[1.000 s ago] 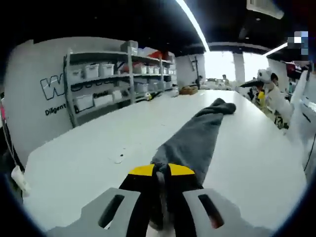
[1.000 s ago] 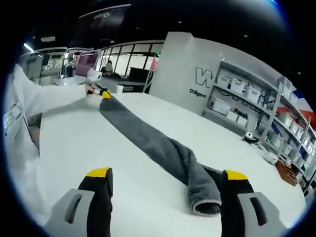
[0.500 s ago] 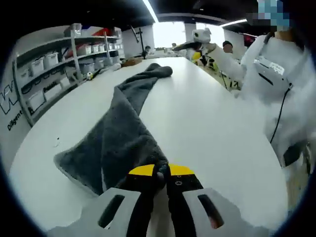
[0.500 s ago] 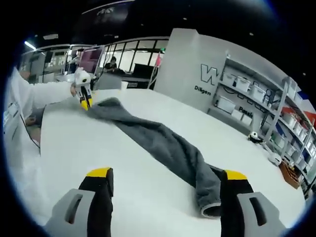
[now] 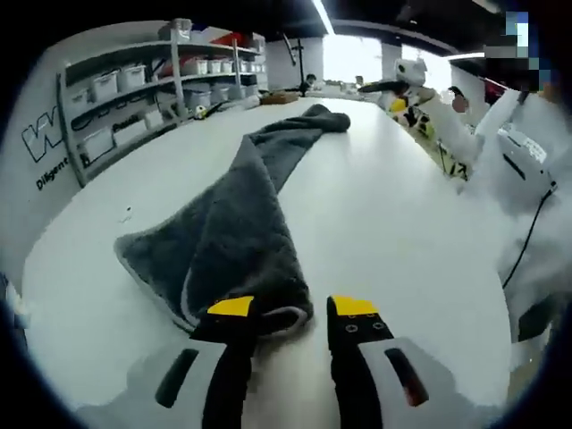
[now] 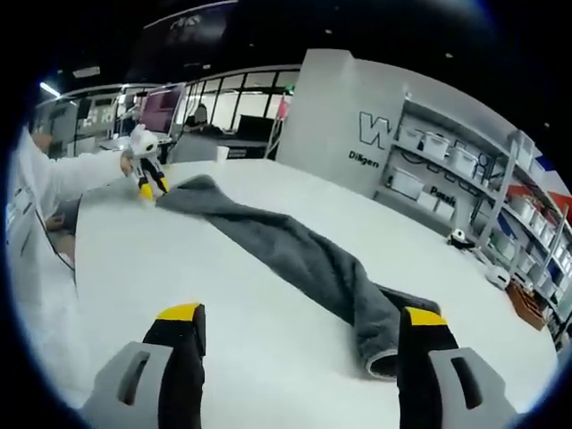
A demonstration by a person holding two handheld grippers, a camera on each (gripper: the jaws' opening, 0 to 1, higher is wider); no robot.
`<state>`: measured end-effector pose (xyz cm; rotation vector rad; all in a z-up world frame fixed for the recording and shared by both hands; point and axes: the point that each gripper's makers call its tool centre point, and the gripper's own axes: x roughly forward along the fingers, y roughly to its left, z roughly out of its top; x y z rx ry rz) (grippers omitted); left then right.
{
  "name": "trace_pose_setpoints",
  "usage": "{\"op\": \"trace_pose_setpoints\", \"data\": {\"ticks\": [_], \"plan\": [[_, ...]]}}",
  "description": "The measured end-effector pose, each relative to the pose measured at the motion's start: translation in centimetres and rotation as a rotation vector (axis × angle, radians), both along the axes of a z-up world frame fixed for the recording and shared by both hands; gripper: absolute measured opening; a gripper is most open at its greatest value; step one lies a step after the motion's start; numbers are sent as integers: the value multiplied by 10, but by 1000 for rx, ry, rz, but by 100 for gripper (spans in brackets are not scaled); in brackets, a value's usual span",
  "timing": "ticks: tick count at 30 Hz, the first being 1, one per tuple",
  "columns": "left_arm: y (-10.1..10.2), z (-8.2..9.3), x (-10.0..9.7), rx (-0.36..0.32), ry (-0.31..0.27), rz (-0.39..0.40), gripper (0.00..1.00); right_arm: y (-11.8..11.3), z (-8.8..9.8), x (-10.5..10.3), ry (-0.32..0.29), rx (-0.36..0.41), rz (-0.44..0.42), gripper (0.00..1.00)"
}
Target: Open the folded towel by lifting each exposed corner and separating the folded layers until the towel lies flat within the target outline without major curled edges
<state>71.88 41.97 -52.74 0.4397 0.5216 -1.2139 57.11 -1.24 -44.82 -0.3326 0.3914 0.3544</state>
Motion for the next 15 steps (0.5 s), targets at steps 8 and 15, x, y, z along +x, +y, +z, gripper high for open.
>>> {"op": "trace_pose_setpoints", "data": {"ticks": [8, 15], "plan": [[17, 53, -7, -152, -10, 336, 87, -9, -7, -1, 12, 17, -13, 89], [19, 64, -26, -241, 83, 482, 100, -8, -13, -2, 16, 41, -3, 90]]}}
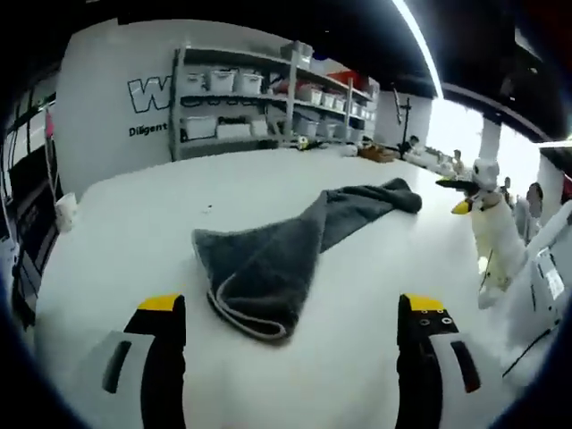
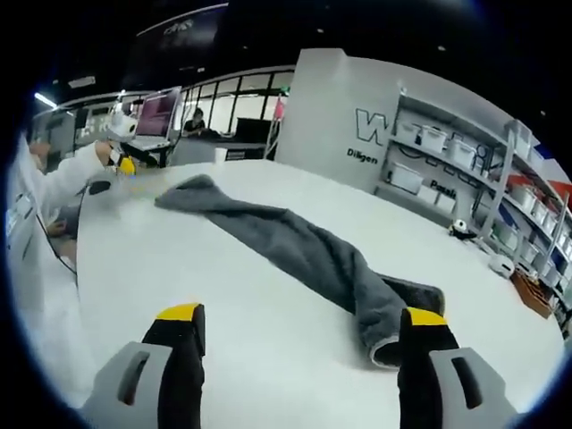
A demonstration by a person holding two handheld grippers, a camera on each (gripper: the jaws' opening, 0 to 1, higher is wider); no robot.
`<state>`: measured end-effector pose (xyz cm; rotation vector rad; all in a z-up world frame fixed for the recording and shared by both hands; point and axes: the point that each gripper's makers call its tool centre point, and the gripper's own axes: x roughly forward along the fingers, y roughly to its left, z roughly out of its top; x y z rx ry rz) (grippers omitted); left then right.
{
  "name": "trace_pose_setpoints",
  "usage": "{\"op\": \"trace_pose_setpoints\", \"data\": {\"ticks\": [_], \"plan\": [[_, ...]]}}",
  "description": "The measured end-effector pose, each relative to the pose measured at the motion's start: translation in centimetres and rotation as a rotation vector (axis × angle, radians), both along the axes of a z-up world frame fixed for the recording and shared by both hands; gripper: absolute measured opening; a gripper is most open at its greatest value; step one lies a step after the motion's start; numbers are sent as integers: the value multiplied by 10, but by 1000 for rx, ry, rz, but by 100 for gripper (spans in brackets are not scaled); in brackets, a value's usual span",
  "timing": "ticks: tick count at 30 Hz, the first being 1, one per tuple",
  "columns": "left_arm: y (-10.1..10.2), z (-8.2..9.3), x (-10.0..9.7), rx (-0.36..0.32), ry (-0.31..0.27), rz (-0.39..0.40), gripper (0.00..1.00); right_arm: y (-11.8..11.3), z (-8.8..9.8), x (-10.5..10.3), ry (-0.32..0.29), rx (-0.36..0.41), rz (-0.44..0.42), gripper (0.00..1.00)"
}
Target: Open the folded towel by lifting each exposed corner and separating the folded layers until the towel lies flat within the target outline without major curled edges
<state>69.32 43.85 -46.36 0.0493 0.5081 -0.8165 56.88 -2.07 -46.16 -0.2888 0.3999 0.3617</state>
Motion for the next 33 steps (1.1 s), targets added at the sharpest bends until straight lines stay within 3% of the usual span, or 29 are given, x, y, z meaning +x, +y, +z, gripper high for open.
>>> {"op": "trace_pose_setpoints", "data": {"ticks": [7, 12, 17, 25, 33], "plan": [[-16, 3, -14, -47, -9, -1, 100, -3, -7, -4, 12, 9, 4, 90], [-37, 2, -9, -40, -29, -14, 100, -7, -11, -5, 16, 13, -4, 90], [-70, -2, 15, -18, -50, -39, 99, -7, -16, -2, 12, 32, -2, 89], [-139, -3, 74, -18, -109, -53, 99, -7, -19, -5, 7, 57, -2, 89], [-221, -29, 113, 22, -112, -154, 93, -14, -20, -12, -9, 72, -18, 88]]}}
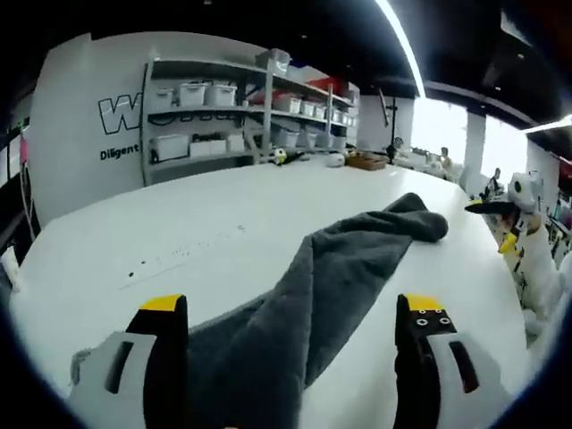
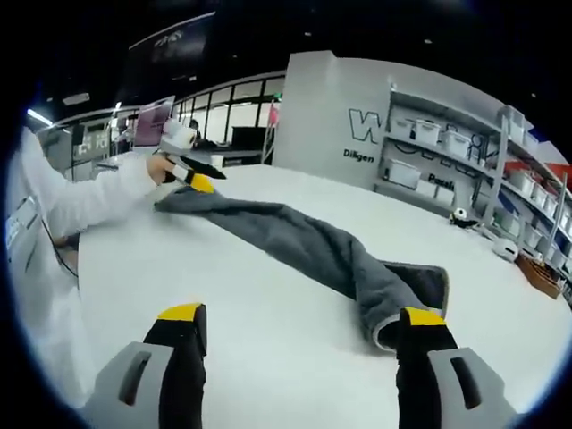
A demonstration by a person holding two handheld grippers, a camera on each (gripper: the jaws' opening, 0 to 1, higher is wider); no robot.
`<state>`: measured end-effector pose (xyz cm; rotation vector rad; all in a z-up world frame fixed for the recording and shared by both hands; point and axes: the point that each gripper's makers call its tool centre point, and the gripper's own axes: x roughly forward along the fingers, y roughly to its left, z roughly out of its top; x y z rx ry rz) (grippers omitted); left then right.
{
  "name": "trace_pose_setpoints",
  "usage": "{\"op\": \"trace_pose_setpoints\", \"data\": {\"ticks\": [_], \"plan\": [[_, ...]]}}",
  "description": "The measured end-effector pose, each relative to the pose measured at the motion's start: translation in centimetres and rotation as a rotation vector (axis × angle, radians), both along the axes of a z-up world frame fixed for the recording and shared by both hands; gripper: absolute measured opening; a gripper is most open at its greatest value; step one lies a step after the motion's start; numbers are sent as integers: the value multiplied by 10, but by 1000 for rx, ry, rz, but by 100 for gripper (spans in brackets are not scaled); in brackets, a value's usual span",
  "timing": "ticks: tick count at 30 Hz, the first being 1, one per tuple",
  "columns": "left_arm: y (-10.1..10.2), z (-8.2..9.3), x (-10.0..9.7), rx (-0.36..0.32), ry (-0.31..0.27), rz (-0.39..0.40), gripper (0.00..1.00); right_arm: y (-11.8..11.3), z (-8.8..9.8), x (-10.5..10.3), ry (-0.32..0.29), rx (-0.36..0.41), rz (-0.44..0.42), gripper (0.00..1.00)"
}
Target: Open the folded towel by lifting each exposed corner and separating the folded layers until the towel lies flat within the target outline without major curled edges
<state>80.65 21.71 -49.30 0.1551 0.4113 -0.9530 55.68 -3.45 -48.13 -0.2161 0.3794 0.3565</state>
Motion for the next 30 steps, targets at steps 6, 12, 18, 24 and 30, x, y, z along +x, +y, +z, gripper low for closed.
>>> {"op": "trace_pose_setpoints", "data": {"ticks": [6, 12, 18, 24, 30], "plan": [[-50, -18, 23, 67, -42, -49, 79, 0, -5, -1, 1, 17, 6, 87], [-79, -27, 38, 115, -81, -70, 58, -6, -3, -4, -9, 28, -2, 86], [-84, -35, 37, 161, -111, -110, 25, -11, -4, -10, -15, 36, -31, 86], [-88, -27, 22, 183, -174, -189, 6, -8, -10, -20, 2, 33, -34, 86], [-83, -8, -4, 136, -223, -236, 4, 2, 0, -24, -18, 46, -12, 85]]}}
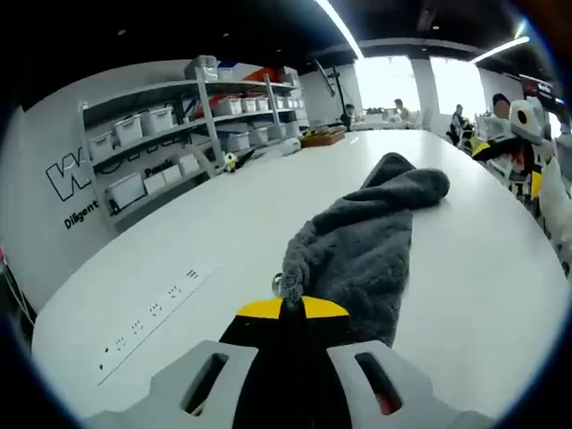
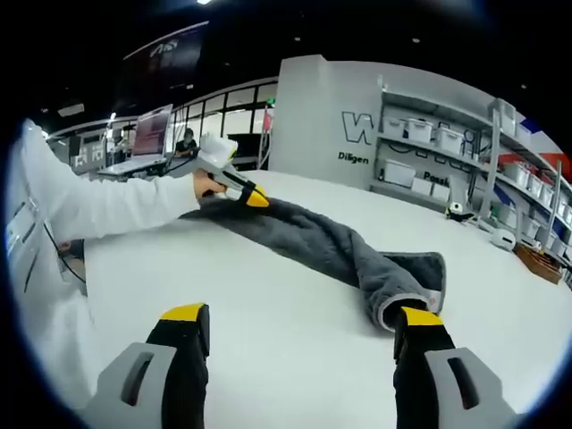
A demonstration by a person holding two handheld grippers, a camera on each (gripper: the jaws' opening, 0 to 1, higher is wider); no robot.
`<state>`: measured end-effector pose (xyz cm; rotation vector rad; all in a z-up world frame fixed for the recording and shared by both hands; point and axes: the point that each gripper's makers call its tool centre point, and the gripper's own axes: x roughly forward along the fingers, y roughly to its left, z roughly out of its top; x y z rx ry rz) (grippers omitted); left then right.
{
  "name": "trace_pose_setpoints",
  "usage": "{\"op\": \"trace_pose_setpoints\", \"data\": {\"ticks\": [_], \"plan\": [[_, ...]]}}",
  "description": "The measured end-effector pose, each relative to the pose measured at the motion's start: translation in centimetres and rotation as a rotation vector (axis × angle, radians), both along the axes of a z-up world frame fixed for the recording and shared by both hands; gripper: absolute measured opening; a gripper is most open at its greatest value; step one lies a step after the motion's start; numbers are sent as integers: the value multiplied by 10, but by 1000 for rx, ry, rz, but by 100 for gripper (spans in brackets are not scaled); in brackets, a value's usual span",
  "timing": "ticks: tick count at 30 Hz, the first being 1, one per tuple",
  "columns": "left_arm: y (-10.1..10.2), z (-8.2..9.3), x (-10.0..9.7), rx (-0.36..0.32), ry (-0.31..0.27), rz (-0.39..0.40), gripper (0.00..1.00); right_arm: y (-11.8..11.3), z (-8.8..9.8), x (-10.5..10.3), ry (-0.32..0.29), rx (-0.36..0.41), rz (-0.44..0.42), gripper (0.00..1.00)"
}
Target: Open the folded towel by lifting each exposed corner and separating the folded layers until the towel lies flat within the target outline without major curled edges
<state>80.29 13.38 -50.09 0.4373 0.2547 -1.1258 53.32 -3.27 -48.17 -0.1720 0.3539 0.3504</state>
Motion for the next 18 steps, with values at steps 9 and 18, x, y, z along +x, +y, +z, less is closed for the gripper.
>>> {"op": "trace_pose_setpoints", "data": {"ticks": [9, 18], "plan": [[14, 15, -69, -38, -56, -115, 4, 9, 10, -4, -24, -17, 12, 84], [31, -10, -137, -3, -13, -231, 4, 24, 11, -5, -21, -38, 44, 83]]}}
